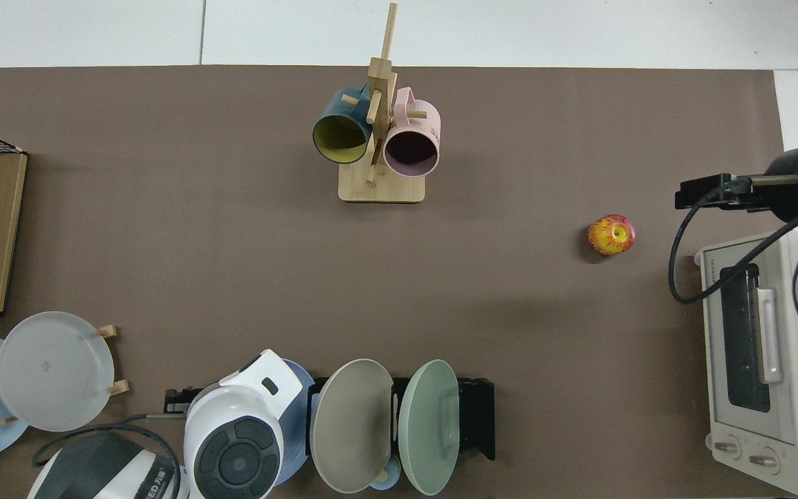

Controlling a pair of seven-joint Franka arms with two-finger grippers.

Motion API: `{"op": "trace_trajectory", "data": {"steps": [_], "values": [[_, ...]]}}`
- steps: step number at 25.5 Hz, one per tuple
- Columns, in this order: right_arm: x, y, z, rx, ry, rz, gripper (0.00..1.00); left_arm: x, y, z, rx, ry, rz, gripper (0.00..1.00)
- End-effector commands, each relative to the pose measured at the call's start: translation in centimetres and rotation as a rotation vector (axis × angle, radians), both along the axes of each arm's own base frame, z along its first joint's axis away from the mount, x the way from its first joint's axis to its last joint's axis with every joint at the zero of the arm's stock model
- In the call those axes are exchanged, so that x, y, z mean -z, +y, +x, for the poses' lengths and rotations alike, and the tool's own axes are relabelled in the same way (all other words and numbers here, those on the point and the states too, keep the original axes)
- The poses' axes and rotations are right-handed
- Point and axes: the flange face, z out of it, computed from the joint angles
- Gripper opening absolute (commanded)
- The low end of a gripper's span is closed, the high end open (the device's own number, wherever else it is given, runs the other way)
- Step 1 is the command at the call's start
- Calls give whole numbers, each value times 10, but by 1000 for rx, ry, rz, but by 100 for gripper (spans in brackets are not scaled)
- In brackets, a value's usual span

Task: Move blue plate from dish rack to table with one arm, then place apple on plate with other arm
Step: 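Lift the blue plate from the dish rack with the left gripper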

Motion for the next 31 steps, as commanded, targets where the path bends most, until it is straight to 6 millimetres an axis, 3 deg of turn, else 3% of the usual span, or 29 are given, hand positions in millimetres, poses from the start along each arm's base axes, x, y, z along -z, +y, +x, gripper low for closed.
{"op": "trace_trajectory", "data": {"steps": [1, 4, 8, 14, 16, 21, 24, 31], "values": [[-3, -1, -2, 24, -2, 5, 100, 14, 0, -8, 22, 37, -16, 92], [-3, 0, -2, 22, -2, 5, 100, 15, 1, -11, 42, 92, -39, 87], [-3, -1, -2, 24, -2, 5, 100, 16, 5, -11, 55, 138, -57, 60], [-3, -1, -2, 24, -2, 5, 100, 16, 7, -6, 54, 143, -65, 39], [-3, -1, -2, 24, -2, 5, 100, 9, 8, -1, 56, 136, -73, 28], [-3, -1, -2, 24, -2, 5, 100, -9, 12, 9, 41, 141, -73, 20], [-3, 0, -2, 22, -2, 5, 100, -11, 13, 7, 37, 143, -65, 3], [-3, -1, -2, 24, -2, 5, 100, -16, 6, 0, 34, 166, -44, 0]]}}
